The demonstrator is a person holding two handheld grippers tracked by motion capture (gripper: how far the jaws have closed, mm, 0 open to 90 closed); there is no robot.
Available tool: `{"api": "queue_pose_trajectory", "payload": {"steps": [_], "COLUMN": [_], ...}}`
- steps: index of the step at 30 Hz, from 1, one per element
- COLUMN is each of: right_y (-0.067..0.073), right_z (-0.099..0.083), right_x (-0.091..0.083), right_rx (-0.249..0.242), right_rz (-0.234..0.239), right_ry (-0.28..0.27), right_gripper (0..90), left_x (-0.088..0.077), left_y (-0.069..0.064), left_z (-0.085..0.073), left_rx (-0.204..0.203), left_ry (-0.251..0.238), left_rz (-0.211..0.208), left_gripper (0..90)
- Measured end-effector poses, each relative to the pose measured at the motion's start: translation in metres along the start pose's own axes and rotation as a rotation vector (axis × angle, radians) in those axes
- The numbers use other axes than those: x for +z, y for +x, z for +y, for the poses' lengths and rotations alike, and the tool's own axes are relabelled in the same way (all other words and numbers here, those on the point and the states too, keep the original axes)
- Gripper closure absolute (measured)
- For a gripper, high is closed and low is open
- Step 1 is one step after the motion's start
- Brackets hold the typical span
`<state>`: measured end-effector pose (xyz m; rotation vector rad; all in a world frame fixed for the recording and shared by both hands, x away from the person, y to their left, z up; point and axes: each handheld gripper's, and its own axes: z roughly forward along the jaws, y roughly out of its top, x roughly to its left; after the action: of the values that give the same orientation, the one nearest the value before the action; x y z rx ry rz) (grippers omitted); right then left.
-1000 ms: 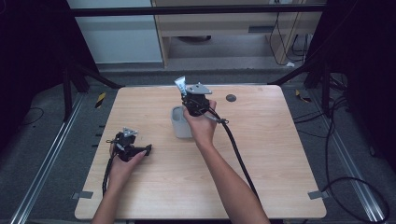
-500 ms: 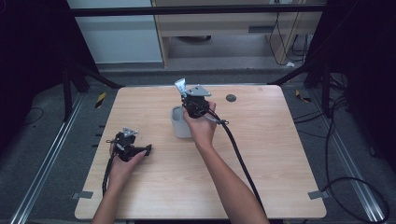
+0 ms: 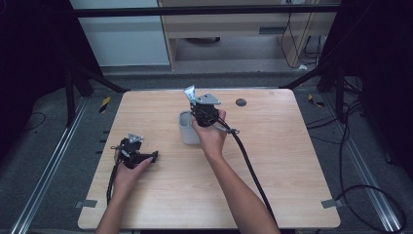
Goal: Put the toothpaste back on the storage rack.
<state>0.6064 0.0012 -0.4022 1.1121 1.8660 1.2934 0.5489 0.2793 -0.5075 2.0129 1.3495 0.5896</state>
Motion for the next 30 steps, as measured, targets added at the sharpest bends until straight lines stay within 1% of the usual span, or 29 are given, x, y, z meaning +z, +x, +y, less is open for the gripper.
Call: {"api": "queue_pose_trajectory", "payload": {"steps": [10,21,30], "right_y": [0.004,0.004,0.004], "right_z": [-0.003,-0.01,-0.011], "right_x": [-0.001,-0.003,-0.004], "right_rx": [-0.016,-0.004,-0.014], "right_rz": [-0.004,-0.002,-0.003], "right_ry": [0.012,0.026,0.029], "right_gripper": [79.2,79.2,79.2], "left_x": [0.0,0.0,0.0], "left_y": [0.0,0.0,0.0], "left_z": [0.0,0.0,0.0], "left_rx": [0.0,0.0,0.0], "left_ry": [0.0,0.0,0.0], "left_rz": [0.0,0.001,0.001], "left_gripper": [0.7,0.7,0.7]}}
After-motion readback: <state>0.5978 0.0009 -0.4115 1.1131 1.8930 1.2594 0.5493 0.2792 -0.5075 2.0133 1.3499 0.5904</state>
